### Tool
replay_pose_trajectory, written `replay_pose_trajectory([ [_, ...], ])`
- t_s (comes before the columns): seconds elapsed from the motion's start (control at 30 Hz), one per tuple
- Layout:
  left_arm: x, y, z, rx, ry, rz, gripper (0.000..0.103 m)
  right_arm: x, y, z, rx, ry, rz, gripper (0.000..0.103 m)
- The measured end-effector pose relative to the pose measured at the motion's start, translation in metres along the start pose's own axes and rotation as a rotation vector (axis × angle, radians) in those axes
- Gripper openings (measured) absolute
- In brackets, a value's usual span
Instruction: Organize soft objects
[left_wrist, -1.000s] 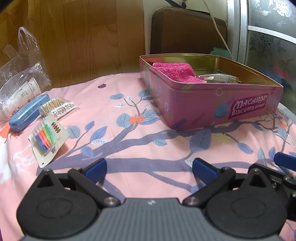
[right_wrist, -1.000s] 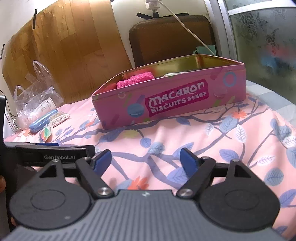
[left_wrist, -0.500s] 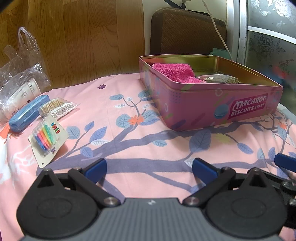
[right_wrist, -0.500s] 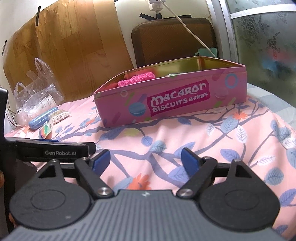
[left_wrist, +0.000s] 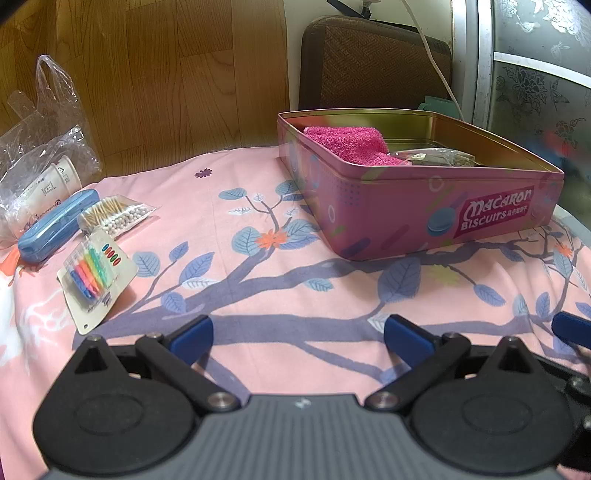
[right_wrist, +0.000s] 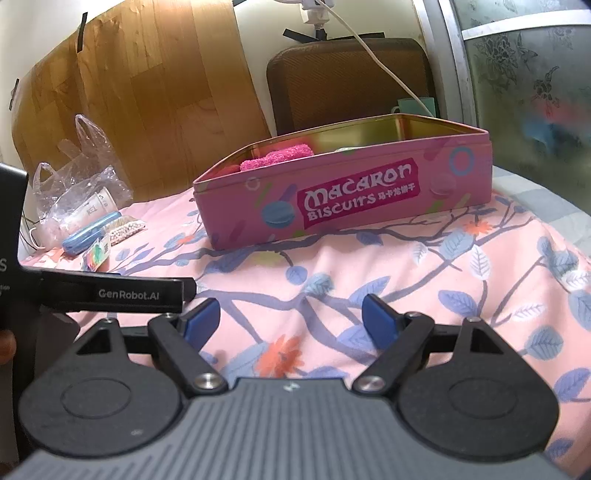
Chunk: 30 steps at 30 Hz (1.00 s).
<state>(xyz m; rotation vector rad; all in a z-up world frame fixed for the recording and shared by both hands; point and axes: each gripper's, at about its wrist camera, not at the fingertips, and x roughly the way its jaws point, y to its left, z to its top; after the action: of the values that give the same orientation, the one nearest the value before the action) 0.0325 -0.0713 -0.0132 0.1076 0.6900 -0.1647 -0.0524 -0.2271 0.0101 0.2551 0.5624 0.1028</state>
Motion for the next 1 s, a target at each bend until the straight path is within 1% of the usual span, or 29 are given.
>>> replay_pose_trajectory([
  [0.37, -0.001, -0.001, 0.000, -0.001, -0.001, 0.000, 0.102, -0.013, 0.003, -0.009, -0.011, 0.002, -0.019, 0.086],
  [0.7, -0.002, -0.001, -0.001, -0.001, -0.002, -0.005, 0.102, -0.017, 0.000, -0.007, 0.030, 0.026, -0.017, 0.086],
  [0.8, -0.006, 0.001, -0.003, -0.008, -0.012, -0.030, 0.102, -0.017, 0.003, -0.009, 0.012, 0.022, -0.028, 0.087],
  [0.93, -0.012, 0.017, -0.006, -0.069, -0.015, -0.081, 0.102, -0.016, 0.009, -0.011, -0.032, 0.018, -0.047, 0.087],
  [0.97, -0.016, 0.024, -0.009, -0.087, -0.020, -0.095, 0.102, -0.017, 0.012, -0.012, -0.033, 0.019, -0.035, 0.085],
  [1.0, -0.019, 0.033, -0.011, -0.104, -0.024, -0.109, 0.102, -0.017, 0.014, -0.012, -0.037, 0.022, -0.008, 0.080],
])
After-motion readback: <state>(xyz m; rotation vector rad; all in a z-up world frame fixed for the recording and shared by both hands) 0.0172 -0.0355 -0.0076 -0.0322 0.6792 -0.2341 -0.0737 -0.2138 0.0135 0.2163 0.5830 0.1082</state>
